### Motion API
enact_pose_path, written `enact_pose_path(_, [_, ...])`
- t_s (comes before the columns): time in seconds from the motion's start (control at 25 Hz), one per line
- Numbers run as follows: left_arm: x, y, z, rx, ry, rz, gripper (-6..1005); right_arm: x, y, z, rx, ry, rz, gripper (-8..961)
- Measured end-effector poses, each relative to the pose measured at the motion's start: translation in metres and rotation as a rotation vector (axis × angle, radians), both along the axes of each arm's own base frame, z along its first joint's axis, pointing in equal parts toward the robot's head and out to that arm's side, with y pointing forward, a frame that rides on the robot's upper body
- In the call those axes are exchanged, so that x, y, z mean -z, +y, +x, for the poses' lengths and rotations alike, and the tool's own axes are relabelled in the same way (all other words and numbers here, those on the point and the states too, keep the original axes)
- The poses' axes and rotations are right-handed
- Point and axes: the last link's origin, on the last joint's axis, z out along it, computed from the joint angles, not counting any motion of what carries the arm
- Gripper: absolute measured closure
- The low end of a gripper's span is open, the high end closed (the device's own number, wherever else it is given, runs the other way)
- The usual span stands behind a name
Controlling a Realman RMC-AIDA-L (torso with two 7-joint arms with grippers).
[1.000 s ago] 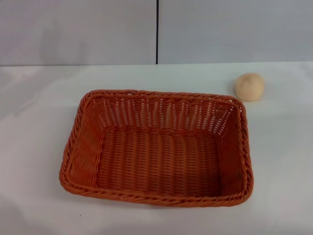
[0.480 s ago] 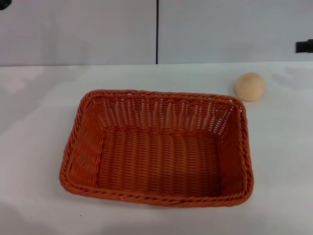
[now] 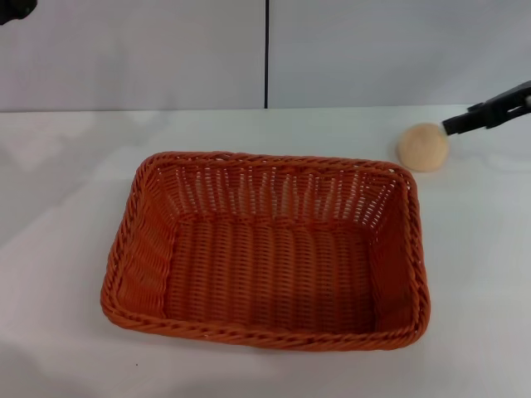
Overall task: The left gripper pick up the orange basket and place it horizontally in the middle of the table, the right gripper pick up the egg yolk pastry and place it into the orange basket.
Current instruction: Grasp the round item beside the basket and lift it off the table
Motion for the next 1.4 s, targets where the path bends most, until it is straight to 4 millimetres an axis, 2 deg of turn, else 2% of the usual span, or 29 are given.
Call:
enact_pose_path(0.28, [0.007,0.000,0.004,0.018,0.008,-0.033,186,0.024,0.000,-0.001,-0.002,-0.021,0.021,339])
enact_pose_path(0.76, [0.011,0.002,0.003,-0.002,-0.009,-0.046,186,0.040,-0.006,-0.004,-0.003,-0.003,-0.003,365])
enact_pose_path(0.96, [0.012,0.002,0.003,-0.002,-0.008,-0.044,186,0.041,-0.007,-0.004,-0.004,-0.001,-0.004,541])
enact_pose_path(1.4, [0.013,0.006,0.006,0.002,-0.011,-0.050,186,0.040,-0.006,-0.007,-0.044,0.014,0.005,721])
